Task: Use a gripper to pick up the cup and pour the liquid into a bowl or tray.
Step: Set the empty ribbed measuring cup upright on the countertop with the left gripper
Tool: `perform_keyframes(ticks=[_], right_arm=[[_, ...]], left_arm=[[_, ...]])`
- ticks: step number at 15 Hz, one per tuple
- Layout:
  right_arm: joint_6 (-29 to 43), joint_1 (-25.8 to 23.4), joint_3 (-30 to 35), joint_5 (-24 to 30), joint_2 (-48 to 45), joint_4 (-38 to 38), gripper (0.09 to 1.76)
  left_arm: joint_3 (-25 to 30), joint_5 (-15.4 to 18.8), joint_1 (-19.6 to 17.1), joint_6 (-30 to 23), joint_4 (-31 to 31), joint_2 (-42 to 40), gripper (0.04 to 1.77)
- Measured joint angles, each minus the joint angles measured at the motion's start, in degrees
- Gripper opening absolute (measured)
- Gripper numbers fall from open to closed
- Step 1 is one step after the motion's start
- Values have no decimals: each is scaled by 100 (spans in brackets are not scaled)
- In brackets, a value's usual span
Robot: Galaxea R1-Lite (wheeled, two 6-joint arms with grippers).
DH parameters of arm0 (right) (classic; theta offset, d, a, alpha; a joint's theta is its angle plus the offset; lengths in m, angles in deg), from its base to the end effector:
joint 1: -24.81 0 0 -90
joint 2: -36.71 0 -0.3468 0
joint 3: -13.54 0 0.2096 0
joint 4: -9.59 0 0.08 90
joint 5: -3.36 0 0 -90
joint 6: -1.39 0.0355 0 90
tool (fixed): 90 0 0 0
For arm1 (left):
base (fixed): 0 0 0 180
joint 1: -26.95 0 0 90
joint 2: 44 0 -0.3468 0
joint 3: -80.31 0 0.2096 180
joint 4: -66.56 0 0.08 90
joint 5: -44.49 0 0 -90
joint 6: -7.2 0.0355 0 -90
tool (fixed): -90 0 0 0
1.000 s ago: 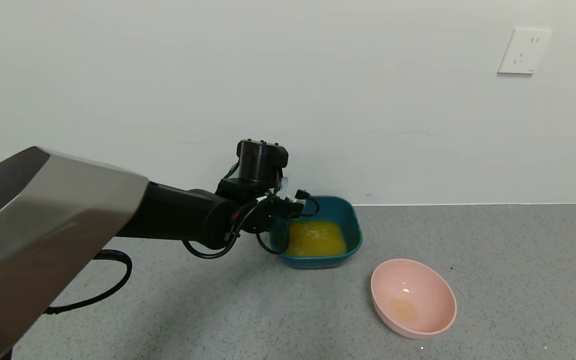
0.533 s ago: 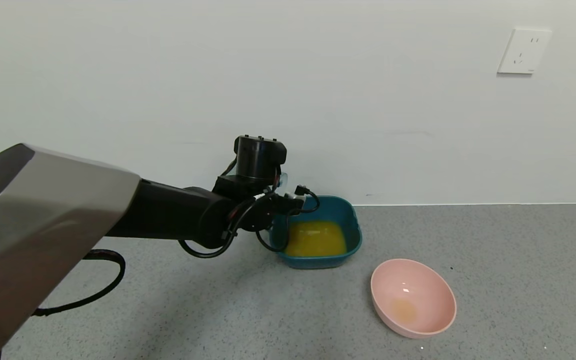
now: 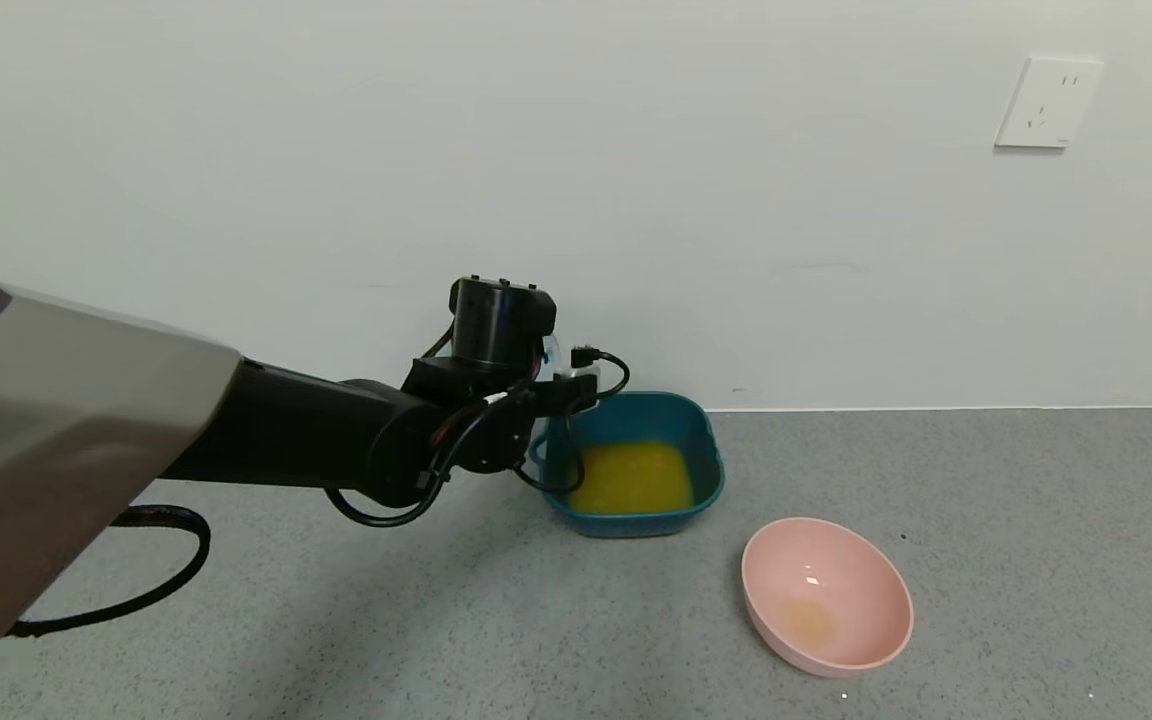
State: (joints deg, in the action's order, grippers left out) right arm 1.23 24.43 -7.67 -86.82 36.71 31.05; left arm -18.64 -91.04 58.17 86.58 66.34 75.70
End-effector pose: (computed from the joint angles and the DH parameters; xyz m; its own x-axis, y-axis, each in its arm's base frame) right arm -0.0359 0.0001 0.0753 0.9999 -0.0098 -0.0044 0.0098 0.9999 -0.0028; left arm 0.4114 -0.2197 0.1895 0.9293 0.2712 -0.2507 0.2627 -0.0083 0.9648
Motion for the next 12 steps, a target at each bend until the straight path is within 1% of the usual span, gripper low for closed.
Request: perform_keyframes(ticks=[3,8,10,12], right_arm=[[2,0,0,0,0,-2,171],[0,2,0,2,0,0,171],[0,2,0,2,0,0,171],[0,2,0,0,0,0,171]], left_arm=[[308,141,-66,-1191,0,-160,127],[946,483,-256,-2850,2,-603,127],[1102,529,-295,-3573,-1,-783,127],[1304,562,-328,-4150,21,-1033,127]])
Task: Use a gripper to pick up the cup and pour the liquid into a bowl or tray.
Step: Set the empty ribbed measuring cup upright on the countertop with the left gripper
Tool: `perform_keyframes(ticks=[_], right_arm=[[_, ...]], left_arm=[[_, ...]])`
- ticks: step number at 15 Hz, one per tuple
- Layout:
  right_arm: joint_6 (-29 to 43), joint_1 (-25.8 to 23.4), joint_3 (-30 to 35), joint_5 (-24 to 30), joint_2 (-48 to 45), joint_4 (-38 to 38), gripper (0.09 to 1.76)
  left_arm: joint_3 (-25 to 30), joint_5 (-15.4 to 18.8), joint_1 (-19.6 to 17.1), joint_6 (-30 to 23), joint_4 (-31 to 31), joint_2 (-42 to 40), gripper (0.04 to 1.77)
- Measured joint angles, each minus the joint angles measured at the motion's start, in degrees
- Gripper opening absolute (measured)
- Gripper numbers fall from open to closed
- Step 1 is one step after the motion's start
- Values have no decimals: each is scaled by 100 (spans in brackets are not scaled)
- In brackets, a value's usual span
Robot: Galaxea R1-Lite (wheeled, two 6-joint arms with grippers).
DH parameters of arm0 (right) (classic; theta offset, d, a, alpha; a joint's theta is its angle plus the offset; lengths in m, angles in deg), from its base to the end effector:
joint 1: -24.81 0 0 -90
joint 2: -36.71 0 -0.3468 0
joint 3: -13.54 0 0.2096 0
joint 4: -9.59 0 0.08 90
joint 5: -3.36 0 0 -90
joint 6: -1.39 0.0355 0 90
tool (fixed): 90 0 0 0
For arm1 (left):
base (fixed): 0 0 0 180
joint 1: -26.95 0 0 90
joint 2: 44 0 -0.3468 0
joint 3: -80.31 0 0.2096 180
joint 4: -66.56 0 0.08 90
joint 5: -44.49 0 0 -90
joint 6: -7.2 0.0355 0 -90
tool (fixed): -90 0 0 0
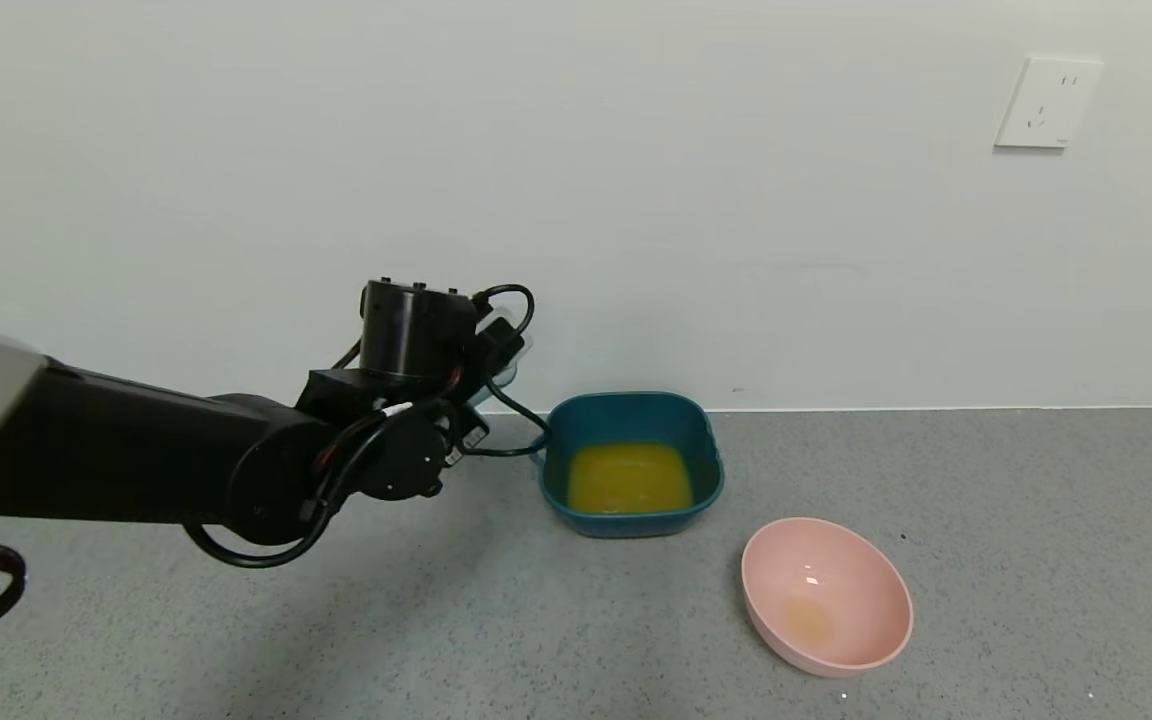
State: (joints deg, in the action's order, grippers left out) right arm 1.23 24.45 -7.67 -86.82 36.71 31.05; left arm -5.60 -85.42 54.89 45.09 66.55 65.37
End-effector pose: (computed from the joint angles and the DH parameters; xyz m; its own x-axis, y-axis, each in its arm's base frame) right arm -0.0359 0.0001 0.0753 0.9999 -0.0094 -0.0044 0.0094 1.0000 -0.0028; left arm 0.3690 -0.1699 0.2010 0.9222 0.2371 -0.3055 0.0894 0.6378 0.7650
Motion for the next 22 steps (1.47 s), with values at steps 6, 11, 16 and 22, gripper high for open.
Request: perform_keyframes(ticks=[6,11,16,22], right_arm=[[2,0,0,0,0,-2,171],[2,0,0,0,0,0,171],[0,-2,0,0,0,-2,171],[0,-2,0,0,0,-2,171]], left_arm=[[521,607,-206,-1957,34,-703,127],[896,929,-325,-3218,63,-1086,127],[1590,941,-350,-4200,550,-1246,127],[2409,1649,-695,-4511,1310,-1200,127]])
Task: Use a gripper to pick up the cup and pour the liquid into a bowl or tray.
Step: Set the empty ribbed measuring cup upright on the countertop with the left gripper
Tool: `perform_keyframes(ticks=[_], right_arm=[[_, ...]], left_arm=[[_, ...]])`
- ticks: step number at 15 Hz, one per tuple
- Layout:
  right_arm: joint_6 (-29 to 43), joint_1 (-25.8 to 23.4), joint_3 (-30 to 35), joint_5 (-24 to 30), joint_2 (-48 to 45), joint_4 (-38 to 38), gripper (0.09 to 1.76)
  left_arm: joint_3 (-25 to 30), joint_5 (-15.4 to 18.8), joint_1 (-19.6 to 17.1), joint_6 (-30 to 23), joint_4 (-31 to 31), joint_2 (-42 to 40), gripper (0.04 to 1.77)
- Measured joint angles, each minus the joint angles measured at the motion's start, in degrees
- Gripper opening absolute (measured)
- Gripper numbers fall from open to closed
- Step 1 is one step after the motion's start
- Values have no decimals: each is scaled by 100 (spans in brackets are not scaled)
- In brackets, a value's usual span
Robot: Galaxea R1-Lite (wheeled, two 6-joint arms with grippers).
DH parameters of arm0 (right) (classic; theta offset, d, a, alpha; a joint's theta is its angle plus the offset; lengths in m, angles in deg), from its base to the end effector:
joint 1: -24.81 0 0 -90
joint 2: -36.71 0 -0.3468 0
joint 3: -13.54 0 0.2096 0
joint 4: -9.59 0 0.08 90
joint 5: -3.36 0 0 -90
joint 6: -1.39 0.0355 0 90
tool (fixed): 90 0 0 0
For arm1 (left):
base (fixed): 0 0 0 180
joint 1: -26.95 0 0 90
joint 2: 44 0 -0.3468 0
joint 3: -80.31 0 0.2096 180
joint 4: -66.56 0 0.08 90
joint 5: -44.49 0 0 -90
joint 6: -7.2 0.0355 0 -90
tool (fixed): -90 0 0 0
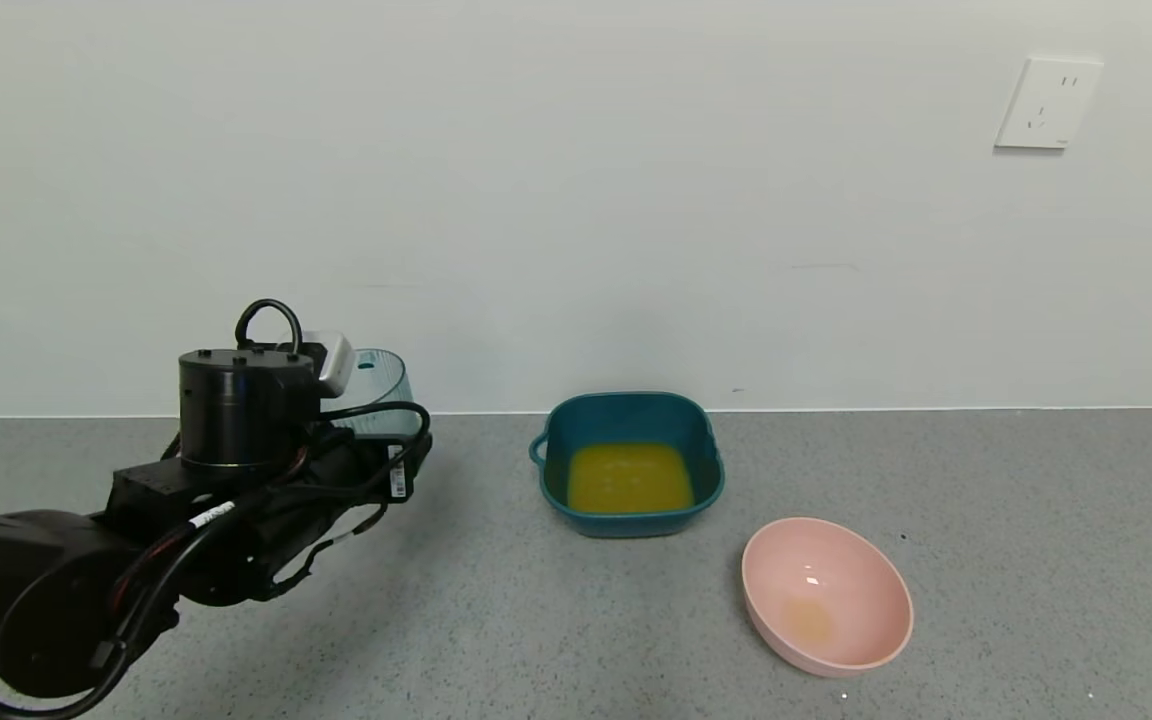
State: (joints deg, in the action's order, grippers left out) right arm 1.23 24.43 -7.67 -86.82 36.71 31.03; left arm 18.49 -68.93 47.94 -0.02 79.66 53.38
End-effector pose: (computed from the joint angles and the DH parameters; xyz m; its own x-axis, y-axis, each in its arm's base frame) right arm -0.0359 0.0001 0.0754 0.9999 -0.0098 -0.0040 0.0098 0.9999 -0.0028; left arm 0.3030 -0.1011 0.1790 0.9341 0.0673 -0.3506 -0.0590 0.9977 0.0345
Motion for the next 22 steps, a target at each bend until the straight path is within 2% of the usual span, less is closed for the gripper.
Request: perform_keyframes(ticks=[7,11,22], right_arm=[[0,2,0,0,0,2,171],[0,2,0,0,0,0,171],[0,0,0,0,0,2,171]], left_arm=[[132,30,-129,-107,62,566,127],[105,162,-132,-113,589,1136,127],[20,184,-96,-118,697,1946,127]])
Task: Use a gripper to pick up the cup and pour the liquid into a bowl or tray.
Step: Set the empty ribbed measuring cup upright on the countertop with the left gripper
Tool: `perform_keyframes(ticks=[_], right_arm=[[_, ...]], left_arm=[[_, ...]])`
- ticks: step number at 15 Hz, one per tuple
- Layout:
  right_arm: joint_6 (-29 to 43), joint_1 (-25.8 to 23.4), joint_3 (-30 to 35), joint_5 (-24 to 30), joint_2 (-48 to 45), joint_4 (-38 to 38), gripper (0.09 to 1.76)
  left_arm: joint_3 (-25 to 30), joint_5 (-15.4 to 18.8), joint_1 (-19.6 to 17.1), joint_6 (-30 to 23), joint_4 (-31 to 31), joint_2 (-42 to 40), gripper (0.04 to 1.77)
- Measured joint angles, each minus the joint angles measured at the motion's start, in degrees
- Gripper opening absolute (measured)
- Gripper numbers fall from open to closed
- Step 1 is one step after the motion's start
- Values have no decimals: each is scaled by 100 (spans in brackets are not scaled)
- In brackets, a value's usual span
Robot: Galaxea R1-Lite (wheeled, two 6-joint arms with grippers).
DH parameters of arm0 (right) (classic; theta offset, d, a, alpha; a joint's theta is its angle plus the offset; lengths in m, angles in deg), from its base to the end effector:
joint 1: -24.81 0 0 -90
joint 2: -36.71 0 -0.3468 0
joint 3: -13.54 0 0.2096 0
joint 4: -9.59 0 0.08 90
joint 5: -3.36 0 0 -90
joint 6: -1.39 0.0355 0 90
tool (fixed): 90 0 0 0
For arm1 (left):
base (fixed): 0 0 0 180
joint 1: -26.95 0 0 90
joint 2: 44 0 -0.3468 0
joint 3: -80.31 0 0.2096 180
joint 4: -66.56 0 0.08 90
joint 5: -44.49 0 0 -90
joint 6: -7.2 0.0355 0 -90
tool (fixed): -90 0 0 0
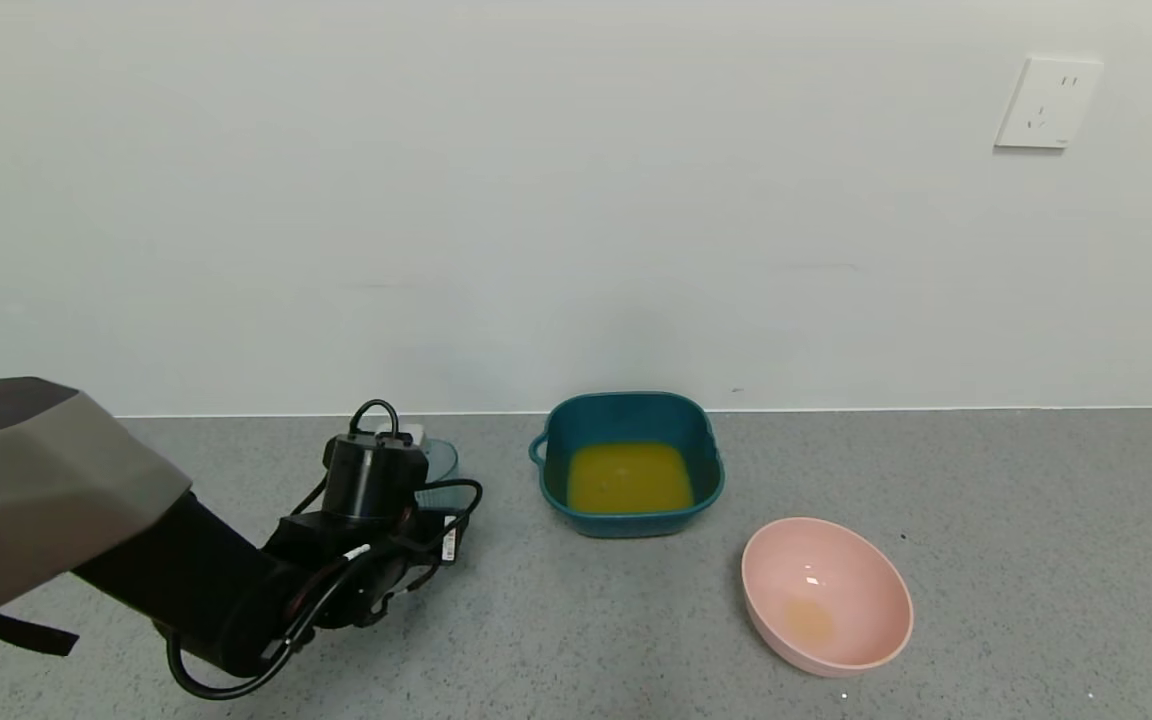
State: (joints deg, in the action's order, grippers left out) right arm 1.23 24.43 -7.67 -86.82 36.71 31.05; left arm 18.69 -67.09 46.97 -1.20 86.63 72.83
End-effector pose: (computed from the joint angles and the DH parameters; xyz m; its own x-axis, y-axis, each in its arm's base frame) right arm -0.0359 0.0001 0.0753 0.9999 -0.0098 -0.0044 0.0098 0.9999 -0.0028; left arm 0.3507 -0.1139 0.0723 0.8404 0.0852 -0.5352 -0.0436 0.9950 0.0900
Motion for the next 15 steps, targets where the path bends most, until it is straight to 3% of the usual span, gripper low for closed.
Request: perform_keyframes(ticks=[15], right_arm=[[0,0,0,0,0,0,171]], left_arm=[[-17,-6,-16,2,11,240,127]])
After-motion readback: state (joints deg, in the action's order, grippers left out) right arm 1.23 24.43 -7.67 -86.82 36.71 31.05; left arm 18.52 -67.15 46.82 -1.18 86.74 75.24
